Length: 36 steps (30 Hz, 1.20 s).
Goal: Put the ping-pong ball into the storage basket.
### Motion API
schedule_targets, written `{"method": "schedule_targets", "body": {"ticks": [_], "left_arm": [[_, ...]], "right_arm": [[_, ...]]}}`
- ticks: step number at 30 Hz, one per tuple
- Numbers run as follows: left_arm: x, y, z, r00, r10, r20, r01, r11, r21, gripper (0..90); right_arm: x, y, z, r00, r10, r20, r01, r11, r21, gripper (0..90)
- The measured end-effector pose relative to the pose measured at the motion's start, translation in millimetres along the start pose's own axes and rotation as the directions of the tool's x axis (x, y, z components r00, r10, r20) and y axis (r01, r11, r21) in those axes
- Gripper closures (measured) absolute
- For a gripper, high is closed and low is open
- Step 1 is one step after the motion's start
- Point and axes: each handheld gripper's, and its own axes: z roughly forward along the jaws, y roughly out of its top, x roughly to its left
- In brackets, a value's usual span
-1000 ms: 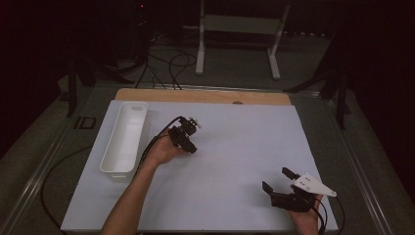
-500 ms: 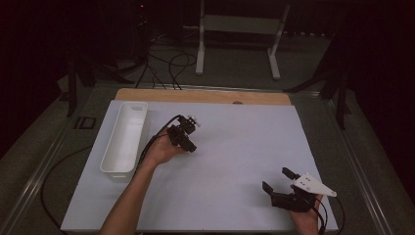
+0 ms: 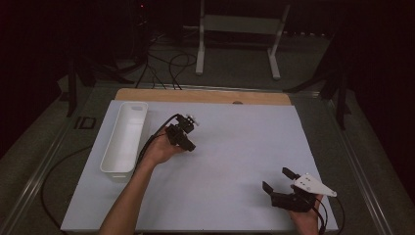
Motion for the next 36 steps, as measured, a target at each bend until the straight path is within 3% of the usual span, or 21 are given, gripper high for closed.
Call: {"method": "schedule_targets", "body": {"ticks": [36], "left_arm": [[2.5,0.1,-21.9,0.9997,-0.018,-0.018,0.018,0.9994,-0.029,51.2]], "right_arm": [[0.3,-0.1,0.1,1.0000,0.000,0.001,0.000,1.000,0.000,8.4]]}}
